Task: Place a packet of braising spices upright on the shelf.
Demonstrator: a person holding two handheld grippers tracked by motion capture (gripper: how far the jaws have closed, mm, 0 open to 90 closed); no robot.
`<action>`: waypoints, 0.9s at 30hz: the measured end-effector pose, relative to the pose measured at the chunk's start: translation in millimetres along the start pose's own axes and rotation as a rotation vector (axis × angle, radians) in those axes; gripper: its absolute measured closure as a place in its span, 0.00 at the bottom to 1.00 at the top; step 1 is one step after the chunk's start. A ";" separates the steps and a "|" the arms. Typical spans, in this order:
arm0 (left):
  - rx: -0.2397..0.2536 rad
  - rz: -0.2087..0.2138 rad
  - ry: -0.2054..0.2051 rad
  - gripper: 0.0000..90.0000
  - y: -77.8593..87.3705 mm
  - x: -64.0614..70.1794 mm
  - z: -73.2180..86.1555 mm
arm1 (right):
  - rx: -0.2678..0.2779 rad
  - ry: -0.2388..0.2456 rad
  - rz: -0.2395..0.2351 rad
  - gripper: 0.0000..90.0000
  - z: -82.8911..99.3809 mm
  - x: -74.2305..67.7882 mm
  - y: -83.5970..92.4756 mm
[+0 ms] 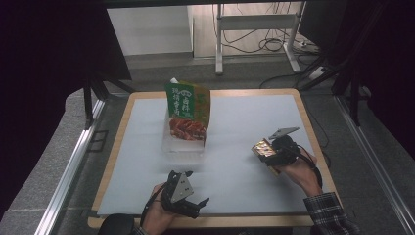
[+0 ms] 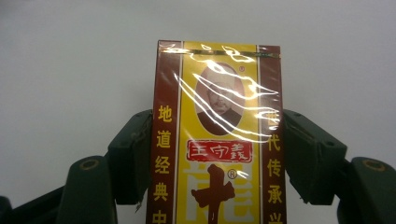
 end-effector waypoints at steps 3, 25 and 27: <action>0.000 0.000 -0.001 0.03 0.0 0.2 0.0 | -0.005 0.025 -0.021 0.35 -2.7 -8.6 -4.4; -0.001 0.001 -0.001 0.03 0.0 -0.1 0.1 | -0.091 0.043 -0.098 0.27 -1.2 -20.6 -23.4; -0.002 0.000 -0.001 0.03 -0.2 -0.2 0.2 | -0.114 0.045 -0.103 0.26 -3.1 -20.3 -22.7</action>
Point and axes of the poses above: each handheld gripper's, and its own axes: y roughly backward along the jaws, z roughly out of its underside, x roughly to its right, the point moved 2 cm from there along -y, roughly forward along the jaws, and after that the axes turned 5 degrees about y, right-handed, at the moved point
